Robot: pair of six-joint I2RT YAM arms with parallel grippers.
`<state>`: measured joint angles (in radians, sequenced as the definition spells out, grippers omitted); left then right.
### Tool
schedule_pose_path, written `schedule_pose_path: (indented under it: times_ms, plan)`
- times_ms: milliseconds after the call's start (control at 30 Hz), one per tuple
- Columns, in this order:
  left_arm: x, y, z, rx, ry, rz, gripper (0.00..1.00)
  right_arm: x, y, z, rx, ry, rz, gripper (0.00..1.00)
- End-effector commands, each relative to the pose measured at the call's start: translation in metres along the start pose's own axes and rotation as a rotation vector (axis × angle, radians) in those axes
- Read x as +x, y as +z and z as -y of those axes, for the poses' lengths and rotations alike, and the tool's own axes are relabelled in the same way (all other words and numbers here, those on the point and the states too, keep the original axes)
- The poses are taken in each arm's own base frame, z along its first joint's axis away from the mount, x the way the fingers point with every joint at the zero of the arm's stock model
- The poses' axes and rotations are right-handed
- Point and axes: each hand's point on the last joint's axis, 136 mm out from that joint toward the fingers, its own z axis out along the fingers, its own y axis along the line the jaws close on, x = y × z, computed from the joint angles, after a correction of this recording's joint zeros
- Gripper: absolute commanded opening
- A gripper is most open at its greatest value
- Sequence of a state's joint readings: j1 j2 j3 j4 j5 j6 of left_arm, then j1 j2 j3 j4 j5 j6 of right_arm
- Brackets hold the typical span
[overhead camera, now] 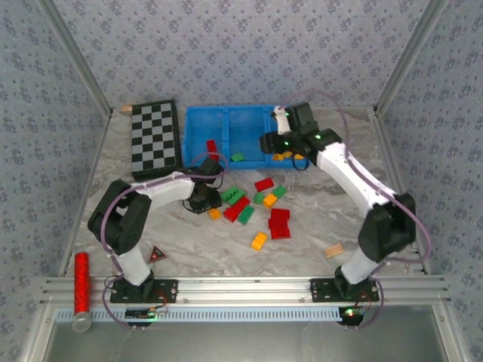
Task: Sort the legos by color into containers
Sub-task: Pick up the lego from the center of the table, then place the lego in the container.
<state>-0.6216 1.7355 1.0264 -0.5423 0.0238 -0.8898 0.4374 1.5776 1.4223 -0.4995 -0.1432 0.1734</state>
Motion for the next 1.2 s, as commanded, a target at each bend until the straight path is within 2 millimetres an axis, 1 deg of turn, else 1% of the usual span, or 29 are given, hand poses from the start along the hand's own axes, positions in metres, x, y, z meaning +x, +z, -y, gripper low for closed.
schedule_pose_path:
  times_ms: [0, 33, 67, 100, 133, 167, 200, 267, 400, 500, 600, 700, 767, 867, 967, 1000, 1100, 1167]
  plan:
    - [0.048, 0.016, -0.018, -0.073, 0.086, -0.183, 0.33, 0.062, -0.019, 0.009, 0.06, 0.114, -0.136, 0.58]
    - [0.047, 0.013, -0.019, -0.075, 0.096, -0.18, 0.33, 0.081, -0.026, 0.018, 0.091, 0.156, -0.171, 0.58]
    - [0.046, 0.008, -0.019, -0.075, 0.108, -0.171, 0.32, 0.106, -0.031, 0.028, 0.122, 0.211, -0.216, 0.58]
    - [0.043, 0.002, -0.017, -0.07, 0.117, -0.158, 0.31, 0.125, -0.039, 0.036, 0.15, 0.26, -0.238, 0.58]
    - [0.039, -0.002, -0.013, -0.057, 0.128, -0.139, 0.31, 0.142, -0.045, 0.043, 0.177, 0.298, -0.259, 0.58]
    - [0.039, -0.009, -0.015, -0.072, 0.137, -0.142, 0.3, 0.159, -0.053, 0.047, 0.198, 0.346, -0.273, 0.58]
    - [0.036, -0.015, -0.013, -0.068, 0.148, -0.13, 0.3, 0.173, -0.06, 0.051, 0.212, 0.388, -0.281, 0.58]
    - [0.028, -0.028, -0.006, -0.052, 0.165, -0.1, 0.29, 0.194, -0.068, 0.049, 0.209, 0.462, -0.285, 0.58]
    - [0.006, -0.058, 0.016, -0.004, 0.19, -0.022, 0.29, 0.23, -0.074, 0.029, 0.16, 0.603, -0.298, 0.57]
    - [-0.009, -0.078, 0.033, 0.037, 0.204, 0.038, 0.28, 0.243, -0.08, 0.003, 0.136, 0.641, -0.282, 0.57]
    - [-0.022, -0.093, 0.053, 0.095, 0.21, 0.079, 0.28, 0.257, -0.085, -0.018, 0.124, 0.651, -0.287, 0.57]
    - [-0.042, -0.113, 0.08, 0.17, 0.219, 0.151, 0.28, 0.276, -0.079, -0.036, 0.109, 0.648, -0.308, 0.57]
    - [-0.057, -0.128, 0.102, 0.229, 0.226, 0.212, 0.28, 0.283, -0.07, -0.047, 0.09, 0.659, -0.303, 0.57]
    - [-0.078, -0.153, 0.137, 0.301, 0.263, 0.299, 0.28, 0.282, -0.058, -0.065, 0.059, 0.648, -0.272, 0.57]
    - [-0.092, -0.169, 0.167, 0.34, 0.305, 0.359, 0.28, 0.279, -0.048, -0.076, 0.059, 0.622, -0.252, 0.58]
    - [-0.098, -0.174, 0.182, 0.37, 0.316, 0.388, 0.28, 0.276, -0.044, -0.081, 0.049, 0.611, -0.239, 0.58]
    - [-0.106, -0.175, 0.209, 0.405, 0.346, 0.418, 0.28, 0.271, -0.036, -0.093, 0.032, 0.578, -0.221, 0.58]
    - [-0.111, -0.169, 0.225, 0.412, 0.368, 0.436, 0.28, 0.272, -0.031, -0.097, 0.039, 0.561, -0.222, 0.58]
